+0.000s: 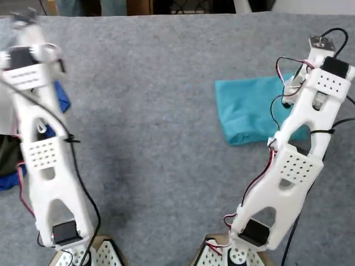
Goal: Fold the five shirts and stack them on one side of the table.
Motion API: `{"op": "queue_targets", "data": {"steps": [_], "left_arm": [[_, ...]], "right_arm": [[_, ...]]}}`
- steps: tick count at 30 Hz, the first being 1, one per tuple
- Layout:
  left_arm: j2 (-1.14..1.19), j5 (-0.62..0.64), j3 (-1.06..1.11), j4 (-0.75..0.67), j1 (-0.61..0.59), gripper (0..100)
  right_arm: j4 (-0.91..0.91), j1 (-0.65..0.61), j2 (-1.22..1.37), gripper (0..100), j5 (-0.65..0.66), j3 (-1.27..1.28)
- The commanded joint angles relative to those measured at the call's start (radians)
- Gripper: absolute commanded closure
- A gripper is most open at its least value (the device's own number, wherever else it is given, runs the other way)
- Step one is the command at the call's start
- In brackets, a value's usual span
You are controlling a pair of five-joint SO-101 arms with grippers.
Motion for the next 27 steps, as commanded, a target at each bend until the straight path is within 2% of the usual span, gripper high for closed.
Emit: {"op": "queue_targets", "data": {"steps": [1,4,7,11,15,19,23,27], "left_arm": [[-0.183,-0.009,-0.041,0.008,-0.111,87],[-0.276,-0.054,0.015,0.008,-0.2,87],[-0.361,-0.098,0.116,0.008,-0.263,87],[-0.497,-0.103,0.266,0.008,-0.315,78],[-0.542,-0.101,0.443,-0.006,-0.38,78],[-0.477,-0.069,0.625,-0.138,-0.456,78],[-0.414,-0.066,0.679,-0.226,-0.469,79],[-0.404,-0.069,0.604,-0.196,-0.46,98]], "right_arm": [[0.048,-0.038,-0.015,58.4,0.006,-0.097],[0.091,-0.054,-0.015,67.4,0.003,-0.168],[0.094,-0.064,-0.015,81.9,0.006,-0.208],[0.094,-0.074,-0.015,97.5,0.006,-0.237],[0.094,-0.089,-0.015,95.8,0.006,-0.242],[0.095,-0.094,-0.015,95.5,0.006,-0.243],[0.095,-0.095,-0.015,95.5,0.006,-0.245],[0.095,-0.095,-0.015,95.5,0.006,-0.245]]}}
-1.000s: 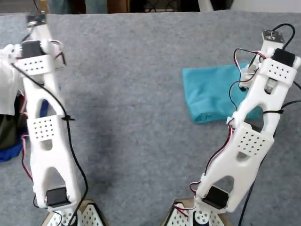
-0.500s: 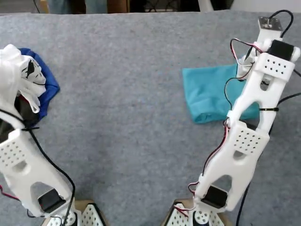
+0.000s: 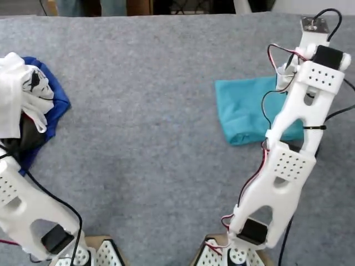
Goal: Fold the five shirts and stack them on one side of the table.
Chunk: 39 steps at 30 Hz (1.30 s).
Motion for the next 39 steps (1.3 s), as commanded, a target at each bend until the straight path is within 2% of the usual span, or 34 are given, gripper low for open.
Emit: {"op": "queue_targets", "data": {"steps": [1,3,10,16,20,25,29,34,37,39], "left_arm": [[-0.014,0.014,-0.108,0.021,0.002,97],[-0.015,0.026,-0.191,0.071,0.008,94],[-0.012,0.038,-0.519,0.207,0.114,97],[-0.017,0.037,-0.561,0.206,0.228,97],[-0.017,0.037,-0.565,0.206,0.251,97],[-0.034,0.037,-0.555,0.207,0.257,97],[-0.077,0.037,-0.481,0.207,0.259,96],[-0.204,-0.018,-0.262,0.207,0.286,83],[-0.29,-0.037,-0.131,0.207,0.285,83],[-0.353,-0.049,-0.039,0.207,0.265,83]], "right_arm": [[0.009,-0.021,-0.016,95.5,0.006,-0.048],[0.009,-0.021,-0.016,95.5,0.005,-0.048],[0.011,-0.021,-0.016,95.5,0.0,-0.045],[0.011,-0.018,-0.016,95.5,0.005,-0.047],[0.011,-0.014,-0.016,95.5,0.005,-0.044],[0.011,-0.029,-0.016,95.5,0.005,-0.042],[0.011,-0.092,-0.016,95.3,0.005,-0.042],[0.012,-0.267,-0.044,95.1,0.0,-0.041],[0.012,-0.382,-0.059,94.9,0.0,-0.041],[0.012,-0.465,-0.059,91.0,0.0,-0.041]]}}
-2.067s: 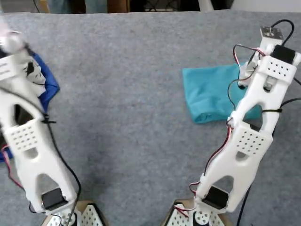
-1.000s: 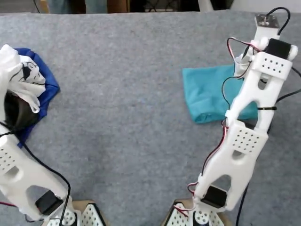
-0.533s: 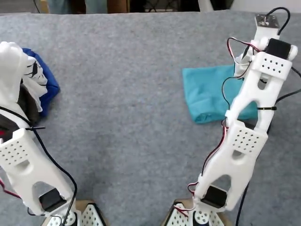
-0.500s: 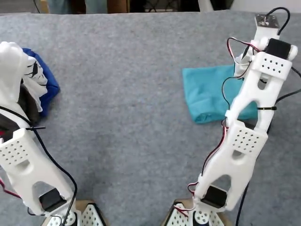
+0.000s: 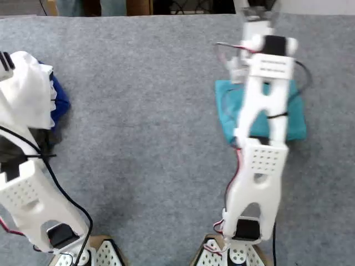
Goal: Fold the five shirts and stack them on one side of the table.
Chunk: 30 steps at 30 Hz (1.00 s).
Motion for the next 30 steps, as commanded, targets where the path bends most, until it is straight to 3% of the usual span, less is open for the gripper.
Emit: {"op": "queue_targets", "data": {"steps": [1,6,11,15,22,30], "left_arm": [[-0.155,-0.021,0.148,0.003,-0.033,83],[-0.354,-0.02,0.487,0.0,-0.231,83],[-0.499,-0.044,0.832,-0.08,-0.57,83],[-0.574,-0.103,0.987,-0.203,-0.809,83],[-0.597,-0.161,1.107,-0.328,-1.056,83],[-0.597,-0.161,1.222,-0.446,-1.224,83]], "right_arm": [[0.009,-0.16,-0.056,87.1,0.0,-0.041],[0.009,-0.402,-0.058,69.7,-0.038,-0.041],[-0.012,-0.671,-0.053,69.2,-0.08,-0.044],[-0.163,-0.838,-0.053,69.2,-0.109,-0.042],[-0.491,-0.996,0.008,69.4,-0.135,-0.048],[-0.836,-1.092,0.094,69.4,-0.132,-0.048]]}}
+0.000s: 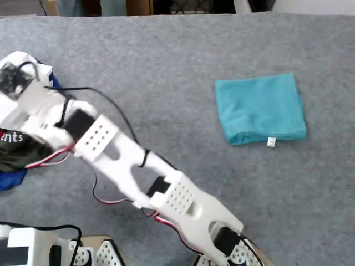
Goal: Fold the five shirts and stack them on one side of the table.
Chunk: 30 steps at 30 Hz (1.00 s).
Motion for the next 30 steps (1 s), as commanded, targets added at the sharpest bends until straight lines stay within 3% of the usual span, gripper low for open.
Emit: {"op": "queue_targets", "data": {"steps": [1,10,16,20,24,30], "left_arm": [[-0.041,-0.006,0.028,-0.049,-0.058,83],[-0.041,-0.008,0.085,-0.049,-0.076,83],[-0.04,-0.008,0.085,-0.051,-0.074,83],[-0.04,-0.008,0.087,-0.051,-0.071,83],[-0.043,-0.008,0.105,-0.051,-0.033,83],[-0.048,-0.008,0.139,-0.049,0.005,83]], "right_arm": [[-0.153,-0.035,0.007,69.4,0.002,-0.048],[-0.385,-0.057,0.127,69.5,0.0,-0.048],[-0.486,-0.002,0.237,70.1,-0.008,-0.05],[-0.574,0.023,0.245,85.7,0.0,-0.051],[-0.559,0.031,0.239,98.5,0.072,-0.087],[-0.402,0.043,0.237,96.9,0.097,-0.2]]}}
